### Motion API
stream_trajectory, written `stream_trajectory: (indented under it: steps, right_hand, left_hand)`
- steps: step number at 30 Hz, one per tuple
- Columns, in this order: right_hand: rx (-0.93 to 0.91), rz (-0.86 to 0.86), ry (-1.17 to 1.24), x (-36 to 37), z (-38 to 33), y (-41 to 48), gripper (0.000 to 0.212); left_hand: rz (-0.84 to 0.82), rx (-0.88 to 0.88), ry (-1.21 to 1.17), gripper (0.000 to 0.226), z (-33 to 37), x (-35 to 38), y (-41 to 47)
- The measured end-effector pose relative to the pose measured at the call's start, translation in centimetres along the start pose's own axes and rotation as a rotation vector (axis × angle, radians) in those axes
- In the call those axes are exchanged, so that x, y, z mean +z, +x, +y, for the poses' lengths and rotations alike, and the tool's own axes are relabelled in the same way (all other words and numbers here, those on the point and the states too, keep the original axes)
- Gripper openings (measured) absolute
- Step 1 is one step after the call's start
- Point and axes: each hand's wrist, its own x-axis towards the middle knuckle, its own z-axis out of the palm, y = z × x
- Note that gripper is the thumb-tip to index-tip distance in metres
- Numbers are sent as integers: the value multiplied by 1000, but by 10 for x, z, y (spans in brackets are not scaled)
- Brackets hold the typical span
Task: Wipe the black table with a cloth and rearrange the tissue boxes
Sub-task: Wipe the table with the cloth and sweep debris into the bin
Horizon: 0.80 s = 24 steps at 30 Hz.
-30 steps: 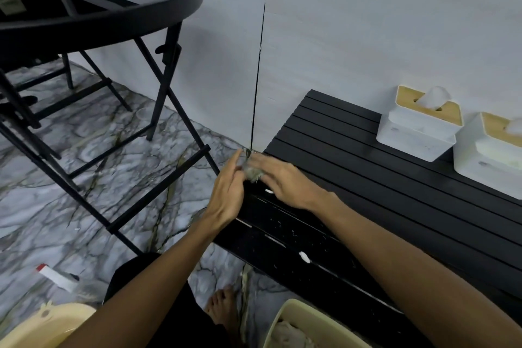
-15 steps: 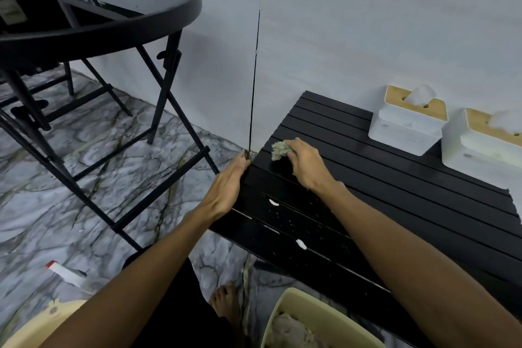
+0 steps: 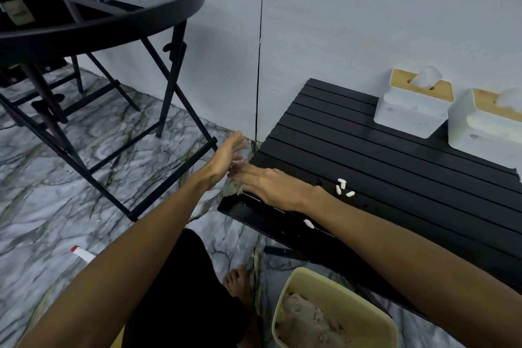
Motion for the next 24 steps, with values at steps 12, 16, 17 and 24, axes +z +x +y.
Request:
stream_trajectory:
  steps: [12,16,17,24]
  right_hand:
    - [-391,-189,-124,-25,7,-73,50]
    - [-380,-130,-215,-44,20,-91,57]
    - [-332,-70,-203,-46,24,-88,54]
    - [-221,-16,-104,-5,9,-24,45]
  left_hand:
    - [-86,60,168,64,-17,8,-17]
    - [-61,68,177,68,-21,15,-20]
    - [-47,74,187,71,-22,15,-19]
    - [127,65,30,50,-19,11,-16]
